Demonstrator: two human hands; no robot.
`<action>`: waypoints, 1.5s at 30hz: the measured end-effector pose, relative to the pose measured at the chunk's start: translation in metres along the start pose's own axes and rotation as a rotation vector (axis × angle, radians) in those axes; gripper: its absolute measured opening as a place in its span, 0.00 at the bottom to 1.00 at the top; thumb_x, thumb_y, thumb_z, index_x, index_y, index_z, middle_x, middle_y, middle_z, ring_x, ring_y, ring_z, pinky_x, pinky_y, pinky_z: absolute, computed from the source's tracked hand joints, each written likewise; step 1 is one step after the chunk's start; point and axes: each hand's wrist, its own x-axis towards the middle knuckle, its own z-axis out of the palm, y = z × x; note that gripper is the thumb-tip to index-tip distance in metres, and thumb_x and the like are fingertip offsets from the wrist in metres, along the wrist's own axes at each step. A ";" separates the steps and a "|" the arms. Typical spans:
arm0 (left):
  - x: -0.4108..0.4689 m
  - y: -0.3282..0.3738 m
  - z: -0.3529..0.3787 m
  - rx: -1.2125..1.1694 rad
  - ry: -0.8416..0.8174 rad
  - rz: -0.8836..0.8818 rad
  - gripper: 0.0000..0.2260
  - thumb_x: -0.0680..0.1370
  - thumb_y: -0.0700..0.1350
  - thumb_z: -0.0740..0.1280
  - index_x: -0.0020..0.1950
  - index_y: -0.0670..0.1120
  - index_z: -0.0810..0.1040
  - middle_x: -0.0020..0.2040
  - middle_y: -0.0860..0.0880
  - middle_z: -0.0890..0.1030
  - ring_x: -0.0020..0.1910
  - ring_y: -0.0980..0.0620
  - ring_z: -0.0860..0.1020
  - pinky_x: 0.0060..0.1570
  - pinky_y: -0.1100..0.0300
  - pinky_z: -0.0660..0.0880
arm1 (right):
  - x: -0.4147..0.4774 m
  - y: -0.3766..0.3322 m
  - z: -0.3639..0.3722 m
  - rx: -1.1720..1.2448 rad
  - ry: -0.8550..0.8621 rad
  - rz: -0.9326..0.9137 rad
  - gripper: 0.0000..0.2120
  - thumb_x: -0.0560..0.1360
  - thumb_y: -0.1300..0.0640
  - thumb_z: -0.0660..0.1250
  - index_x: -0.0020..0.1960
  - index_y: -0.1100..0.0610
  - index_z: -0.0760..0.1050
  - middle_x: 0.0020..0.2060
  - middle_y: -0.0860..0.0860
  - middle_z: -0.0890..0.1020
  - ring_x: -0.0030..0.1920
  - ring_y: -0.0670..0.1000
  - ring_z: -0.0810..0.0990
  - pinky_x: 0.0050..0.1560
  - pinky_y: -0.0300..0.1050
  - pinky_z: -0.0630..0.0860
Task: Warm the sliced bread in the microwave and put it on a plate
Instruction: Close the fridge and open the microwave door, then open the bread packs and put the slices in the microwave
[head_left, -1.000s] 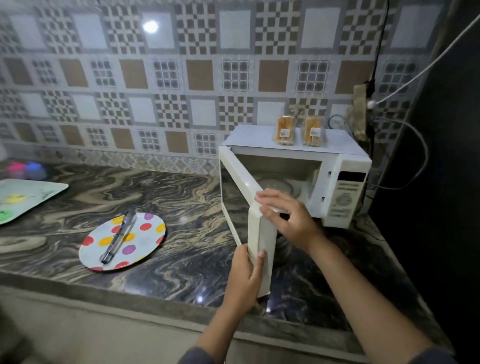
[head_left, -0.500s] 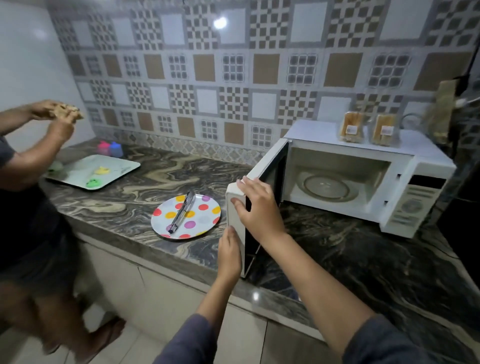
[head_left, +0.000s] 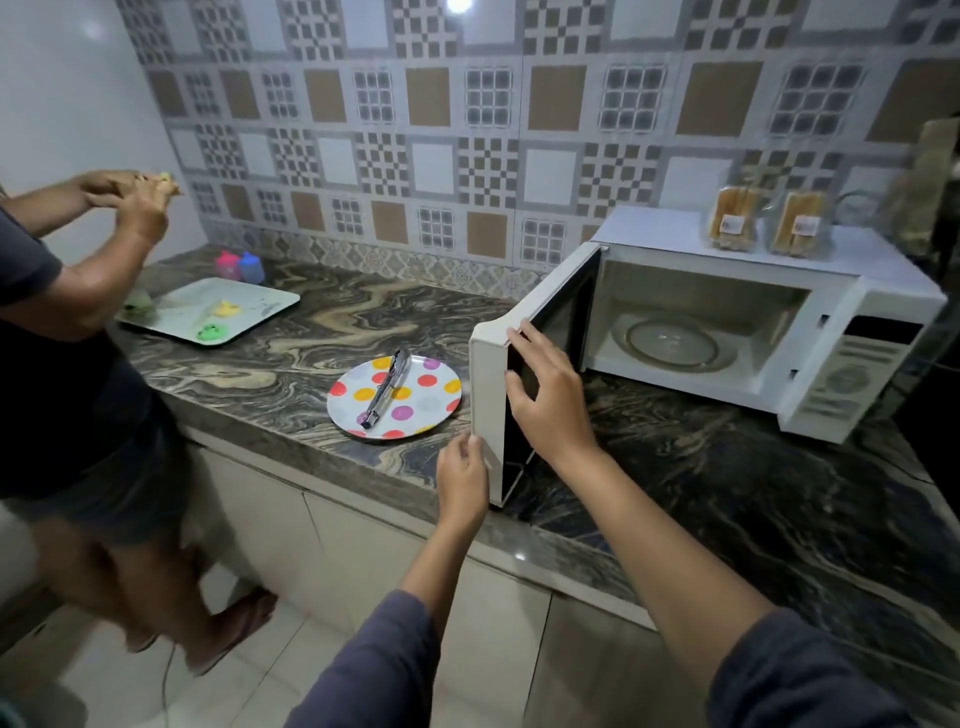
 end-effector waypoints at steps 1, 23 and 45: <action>-0.007 -0.004 -0.002 0.025 0.018 0.015 0.14 0.81 0.46 0.55 0.56 0.39 0.76 0.55 0.41 0.76 0.58 0.44 0.72 0.53 0.56 0.66 | -0.009 0.002 -0.003 0.005 0.022 0.019 0.21 0.76 0.63 0.61 0.68 0.57 0.70 0.70 0.51 0.68 0.71 0.49 0.64 0.68 0.34 0.55; -0.020 0.125 0.189 -0.043 -0.323 0.359 0.14 0.80 0.44 0.57 0.63 0.39 0.73 0.59 0.41 0.76 0.60 0.46 0.74 0.59 0.59 0.67 | -0.021 0.139 -0.195 -0.150 0.349 0.474 0.12 0.77 0.63 0.62 0.59 0.61 0.77 0.57 0.56 0.80 0.59 0.53 0.77 0.54 0.33 0.67; 0.187 0.297 0.336 0.481 -0.371 0.184 0.13 0.78 0.43 0.62 0.59 0.37 0.72 0.57 0.41 0.77 0.56 0.44 0.76 0.55 0.56 0.73 | 0.222 0.309 -0.293 0.028 0.210 0.900 0.04 0.73 0.61 0.61 0.43 0.61 0.73 0.40 0.56 0.79 0.35 0.50 0.80 0.31 0.38 0.70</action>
